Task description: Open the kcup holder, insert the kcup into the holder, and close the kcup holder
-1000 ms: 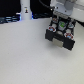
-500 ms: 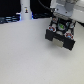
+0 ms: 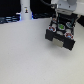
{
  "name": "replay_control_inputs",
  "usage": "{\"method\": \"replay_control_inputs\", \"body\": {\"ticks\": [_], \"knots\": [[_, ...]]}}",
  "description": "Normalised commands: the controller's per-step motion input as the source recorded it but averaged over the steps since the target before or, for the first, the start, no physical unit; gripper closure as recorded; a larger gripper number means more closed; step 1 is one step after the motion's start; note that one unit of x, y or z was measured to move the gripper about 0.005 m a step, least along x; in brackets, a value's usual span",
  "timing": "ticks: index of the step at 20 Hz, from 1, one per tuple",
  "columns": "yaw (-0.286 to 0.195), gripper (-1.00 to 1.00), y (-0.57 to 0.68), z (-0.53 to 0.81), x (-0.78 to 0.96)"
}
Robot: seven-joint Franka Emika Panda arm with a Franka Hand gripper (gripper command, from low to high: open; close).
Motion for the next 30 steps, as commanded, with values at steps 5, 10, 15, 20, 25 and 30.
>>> {"method": "replay_control_inputs", "body": {"ticks": [5, 10, 15, 20, 25, 30], "knots": [[0.032, -1.0, -0.42, 0.36, 0.53], [0.008, -1.0, -0.4, 0.22, 0.7], [0.005, -1.0, -0.39, 0.16, 0.72], [0.009, -1.0, -0.32, 0.02, 0.7], [0.0, -1.0, -0.28, -0.16, 0.61], [0.011, -1.0, -0.13, -0.25, 0.45]]}}
